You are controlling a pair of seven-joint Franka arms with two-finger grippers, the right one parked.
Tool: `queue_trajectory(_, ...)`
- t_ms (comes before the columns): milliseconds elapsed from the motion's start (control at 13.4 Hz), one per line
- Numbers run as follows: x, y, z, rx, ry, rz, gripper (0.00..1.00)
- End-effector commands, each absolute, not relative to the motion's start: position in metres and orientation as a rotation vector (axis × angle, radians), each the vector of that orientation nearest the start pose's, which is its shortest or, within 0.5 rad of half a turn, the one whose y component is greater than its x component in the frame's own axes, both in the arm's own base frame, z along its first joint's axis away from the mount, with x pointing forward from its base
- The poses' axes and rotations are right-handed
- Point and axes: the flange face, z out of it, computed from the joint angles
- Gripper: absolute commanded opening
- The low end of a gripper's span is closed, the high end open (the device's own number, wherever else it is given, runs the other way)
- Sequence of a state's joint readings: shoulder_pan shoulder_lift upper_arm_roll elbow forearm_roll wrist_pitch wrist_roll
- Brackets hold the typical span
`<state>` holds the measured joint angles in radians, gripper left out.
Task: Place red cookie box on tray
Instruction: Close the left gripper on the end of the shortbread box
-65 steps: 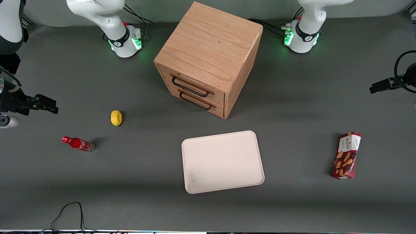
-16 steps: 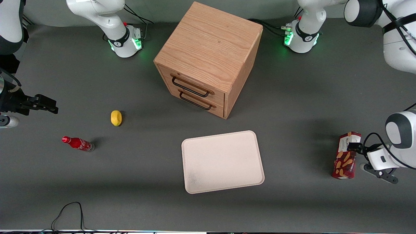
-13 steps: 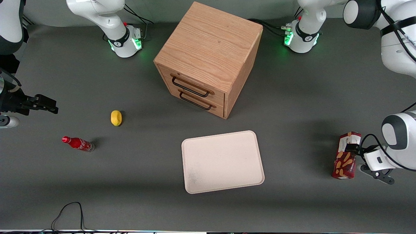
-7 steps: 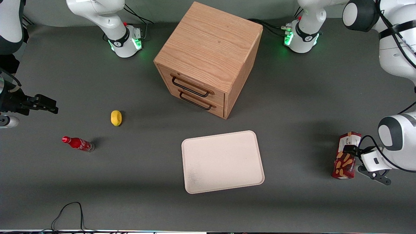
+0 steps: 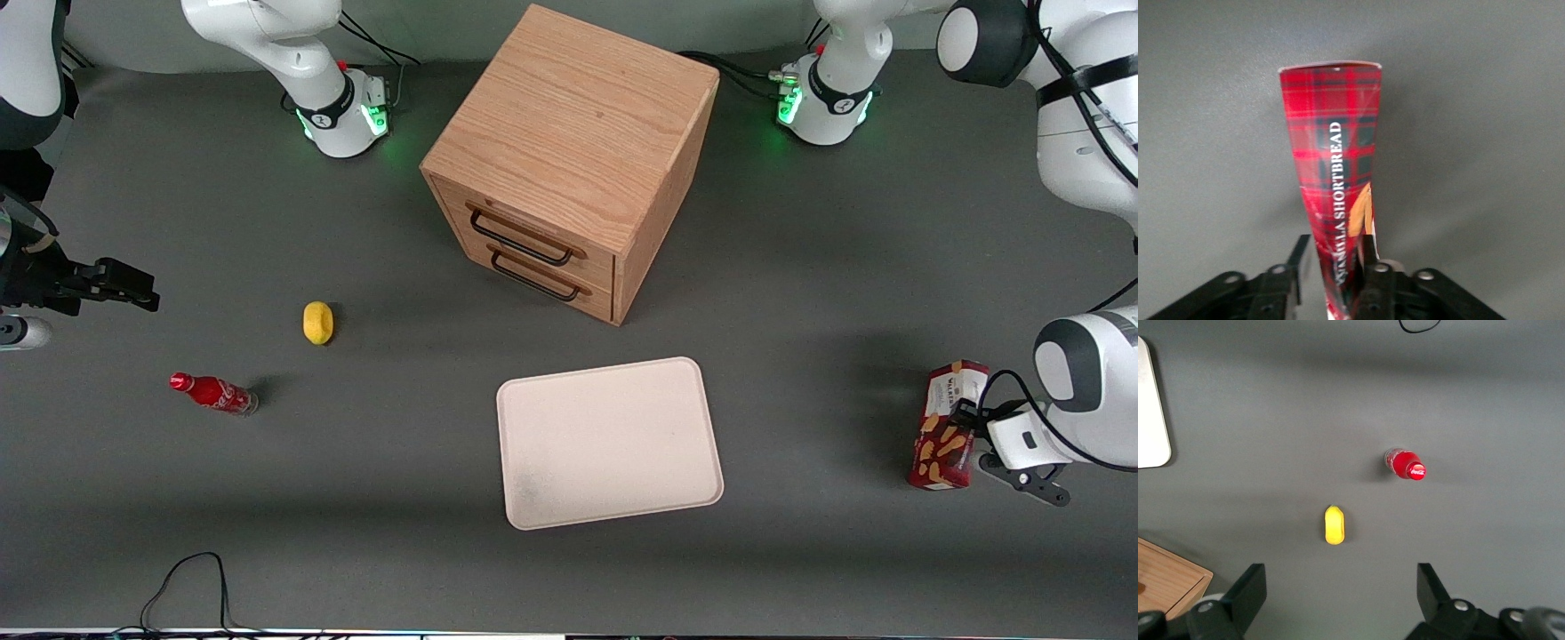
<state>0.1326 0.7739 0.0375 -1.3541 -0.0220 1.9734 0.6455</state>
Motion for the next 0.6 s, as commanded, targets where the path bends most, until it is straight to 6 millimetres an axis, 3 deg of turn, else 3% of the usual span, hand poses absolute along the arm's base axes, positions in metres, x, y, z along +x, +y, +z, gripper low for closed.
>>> queue_trajectory(0, 0.709, 0.114, 0.251, -3.101, 0.763, 0.215, 0.0)
queue_trajectory(298, 0.71, 0.114, 0.252, -3.101, 0.761, 0.212, 0.0)
queue_trajectory(521, 0.708, 0.11, 0.265, -3.102, 0.754, 0.225, 0.0)
